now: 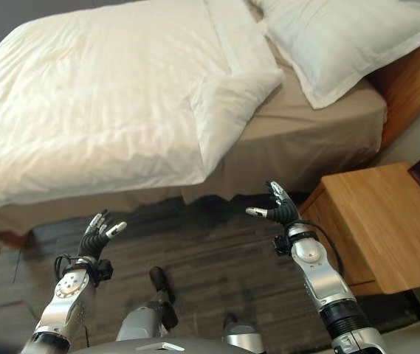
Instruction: Making the bed.
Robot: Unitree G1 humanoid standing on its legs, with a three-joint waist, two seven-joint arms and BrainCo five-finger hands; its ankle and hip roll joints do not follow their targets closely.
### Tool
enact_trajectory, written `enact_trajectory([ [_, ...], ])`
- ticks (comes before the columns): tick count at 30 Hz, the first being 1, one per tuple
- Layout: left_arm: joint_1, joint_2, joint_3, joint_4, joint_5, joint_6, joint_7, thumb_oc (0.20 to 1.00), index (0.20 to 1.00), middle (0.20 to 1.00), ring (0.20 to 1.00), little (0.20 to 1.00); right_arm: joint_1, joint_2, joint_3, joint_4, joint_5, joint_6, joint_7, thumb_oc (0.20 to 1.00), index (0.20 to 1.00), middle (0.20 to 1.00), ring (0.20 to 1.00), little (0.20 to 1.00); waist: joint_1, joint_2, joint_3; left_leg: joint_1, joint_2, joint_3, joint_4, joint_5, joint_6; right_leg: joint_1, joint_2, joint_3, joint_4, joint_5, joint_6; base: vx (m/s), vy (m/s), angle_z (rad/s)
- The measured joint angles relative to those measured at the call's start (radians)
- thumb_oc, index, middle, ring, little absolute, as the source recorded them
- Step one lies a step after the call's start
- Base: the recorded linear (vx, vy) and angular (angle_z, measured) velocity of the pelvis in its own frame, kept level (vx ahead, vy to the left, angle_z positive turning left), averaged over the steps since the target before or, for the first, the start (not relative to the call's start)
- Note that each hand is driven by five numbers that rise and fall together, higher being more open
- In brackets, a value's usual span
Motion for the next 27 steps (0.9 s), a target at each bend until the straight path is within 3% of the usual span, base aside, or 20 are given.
enact_trajectory([
  [1, 0.01, 0.005, 0.004, 0.001, 0.001, 0.003, -0.003, 1.0, 1.0, 1.0, 1.0, 1.0, 0.021, 0.003, -0.006, -0.005, -0.007, 0.0, 0.002, 1.0, 1.0, 1.0, 1.0, 1.0, -0.003, 0.004, -0.016, 0.02, -0.009, 0.013, 0.011, 0.032, 0.05, 0.021, -0.008, 0.014, 0.019, -0.024, 0.03, 0.56, 0.094, -0.69],
  [2, 0.011, 0.007, 0.012, 0.001, 0.003, 0.007, 0.001, 1.0, 1.0, 1.0, 1.0, 1.0, 0.038, 0.011, 0.005, -0.005, -0.012, 0.002, 0.001, 1.0, 1.0, 1.0, 1.0, 1.0, -0.005, -0.012, -0.017, 0.033, -0.024, 0.024, 0.036, 0.049, 0.073, 0.012, -0.043, 0.013, 0.097, -0.069, 0.061, 0.35, 0.038, -0.39],
  [3, 0.014, 0.008, 0.011, -0.007, 0.004, 0.006, 0.0, 1.0, 1.0, 1.0, 1.0, 1.0, 0.059, 0.009, 0.019, -0.009, -0.032, 0.002, 0.01, 1.0, 1.0, 1.0, 1.0, 1.0, -0.014, -0.028, -0.027, 0.052, -0.046, 0.041, 0.023, 0.078, 0.126, -0.019, -0.06, 0.007, 0.185, -0.079, 0.081, 0.55, 0.058, -0.29],
  [4, -0.005, 0.024, -0.001, 0.002, 0.005, 0.008, 0.003, 1.0, 1.0, 1.0, 1.0, 1.0, 0.059, 0.036, 0.027, 0.0, -0.04, 0.009, 0.018, 1.0, 1.0, 1.0, 1.0, 1.0, -0.015, -0.046, -0.015, 0.091, -0.069, 0.045, 0.0, 0.066, 0.147, -0.127, -0.086, -0.026, 0.431, -0.093, 0.11, 0.3, 0.013, -0.22],
  [6, -0.049, 0.052, -0.02, 0.007, 0.007, 0.021, 0.001, 1.0, 1.0, 1.0, 1.0, 1.0, 0.05, 0.059, 0.035, -0.004, -0.042, 0.017, 0.018, 1.0, 1.0, 1.0, 1.0, 1.0, -0.022, -0.078, 0.019, 0.146, -0.094, 0.044, 0.0, 0.041, 0.153, -0.271, -0.168, -0.074, 0.796, -0.037, 0.138, 0.3, -0.032, 0.02],
  [7, -0.08, 0.065, -0.034, 0.008, 0.013, 0.032, -0.002, 1.0, 1.0, 1.0, 1.0, 1.0, 0.051, 0.063, 0.039, -0.01, -0.058, 0.021, 0.017, 1.0, 1.0, 1.0, 1.0, 1.0, -0.04, -0.082, 0.022, 0.172, -0.101, 0.035, -0.002, 0.017, 0.142, -0.313, -0.211, -0.131, 0.856, -0.049, 0.126, 0.41, -0.123, 0.15],
  [8, -0.113, 0.089, -0.049, -0.001, 0.015, 0.031, -0.003, 1.0, 1.0, 1.0, 1.0, 1.0, 0.031, 0.061, 0.04, -0.014, -0.078, 0.021, 0.016, 1.0, 1.0, 1.0, 1.0, 1.0, -0.038, -0.084, 0.025, 0.198, -0.106, 0.047, 0.001, 0.005, 0.145, -0.356, -0.277, -0.21, 0.81, -0.053, 0.126, 0.34, -0.157, 0.33],
  [9, -0.139, 0.102, -0.051, -0.006, 0.017, 0.027, -0.003, 1.0, 1.0, 1.0, 1.0, 1.0, 0.017, 0.058, 0.04, -0.023, -0.078, 0.021, 0.012, 1.0, 1.0, 1.0, 1.0, 1.0, -0.045, -0.085, 0.024, 0.202, -0.108, 0.048, 0.0, 0.0, 0.148, -0.373, -0.3, -0.242, 0.736, -0.051, 0.128, 0.33, -0.185, 0.22],
  [11, -0.176, 0.138, -0.044, -0.026, 0.017, 0.022, -0.003, 1.0, 1.0, 1.0, 1.0, 1.0, -0.036, 0.036, 0.044, -0.033, -0.079, 0.021, 0.01, 1.0, 1.0, 1.0, 1.0, 1.0, -0.061, -0.103, 0.02, 0.201, -0.11, 0.039, 0.0, -0.02, 0.143, -0.405, -0.304, -0.26, 0.552, -0.033, 0.138, 0.36, -0.274, 0.26],
  [12, -0.184, 0.15, -0.039, -0.026, 0.016, 0.022, -0.003, 1.0, 1.0, 1.0, 1.0, 1.0, -0.061, 0.025, 0.044, -0.033, -0.081, 0.02, 0.005, 1.0, 1.0, 1.0, 1.0, 1.0, -0.063, -0.112, 0.016, 0.203, -0.11, 0.013, 0.0, -0.031, 0.127, -0.409, -0.283, -0.251, 0.45, -0.012, 0.138, 0.4, -0.334, 0.31],
  [15, -0.192, 0.15, -0.045, -0.011, 0.014, 0.02, -0.003, 1.0, 1.0, 1.0, 1.0, 1.0, -0.084, -0.021, 0.02, -0.028, -0.141, 0.024, -0.01, 1.0, 1.0, 1.0, 1.0, 1.0, -0.079, -0.116, 0.014, 0.198, -0.103, -0.074, -0.002, -0.038, 0.12, -0.356, -0.192, -0.079, 0.152, 0.099, 0.135, 0.26, -0.266, 0.69],
  [17, -0.169, 0.149, -0.053, -0.008, 0.015, 0.017, -0.004, 1.0, 1.0, 1.0, 1.0, 1.0, -0.09, -0.068, 0.014, -0.028, -0.231, 0.033, -0.032, 1.0, 1.0, 1.0, 1.0, 1.0, -0.088, -0.126, 0.01, 0.195, -0.103, -0.129, -0.006, -0.038, 0.102, -0.313, -0.192, 0.01, 0.005, 0.19, 0.127, 0.21, -0.299, 0.9],
  [18, -0.142, 0.16, -0.05, -0.009, 0.015, 0.015, -0.004, 1.0, 1.0, 1.0, 1.0, 1.0, -0.111, -0.085, 0.016, -0.027, -0.284, 0.044, -0.046, 1.0, 1.0, 1.0, 1.0, 1.0, -0.076, -0.131, 0.011, 0.196, -0.103, -0.147, -0.006, -0.041, 0.078, -0.306, -0.214, 0.018, -0.013, 0.214, 0.12, 0.15, -0.189, 0.47],
  [19, -0.126, 0.167, -0.049, -0.008, 0.015, 0.016, -0.001, 1.0, 1.0, 1.0, 1.0, 1.0, -0.132, -0.098, 0.015, -0.023, -0.323, 0.055, -0.057, 1.0, 1.0, 1.0, 1.0, 1.0, -0.07, -0.141, 0.009, 0.198, -0.099, -0.15, -0.006, -0.038, 0.05, -0.305, -0.222, 0.006, -0.012, 0.267, 0.148, 0.18, -0.213, 0.34],
  [22, -0.111, 0.134, -0.062, 0.0, 0.012, 0.015, 0.0, 1.0, 1.0, 1.0, 1.0, 1.0, -0.289, -0.16, 0.046, 0.047, -0.435, 0.083, -0.088, 1.0, 1.0, 1.0, 1.0, 1.0, -0.065, -0.067, 0.019, 0.195, 0.006, -0.083, -0.005, -0.031, 0.034, -0.315, -0.133, -0.019, -0.012, 0.267, 0.129, 0.17, -0.225, 0.05],
  [24, -0.119, 0.092, -0.062, 0.0, 0.003, 0.005, 0.001, 1.0, 1.0, 1.0, 1.0, 1.0, -0.451, -0.221, 0.104, 0.079, -0.477, 0.101, -0.114, 1.0, 1.0, 1.0, 1.0, 1.0, -0.075, -0.014, 0.012, 0.204, 0.043, -0.052, -0.001, -0.018, 0.024, -0.323, -0.09, -0.014, -0.008, 0.27, 0.105, 0.08, -0.135, -0.27],
  [27, -0.142, 0.08, -0.058, 0.003, -0.001, -0.013, 0.004, 1.0, 1.0, 1.0, 1.0, 1.0, -0.567, -0.244, 0.134, 0.102, -0.511, 0.102, -0.148, 1.0, 1.0, 1.0, 1.0, 1.0, -0.083, 0.003, 0.006, 0.208, 0.057, -0.039, 0.001, -0.015, 0.014, -0.326, -0.078, -0.012, -0.008, 0.263, 0.099, 0.06, -0.189, -0.19],
])
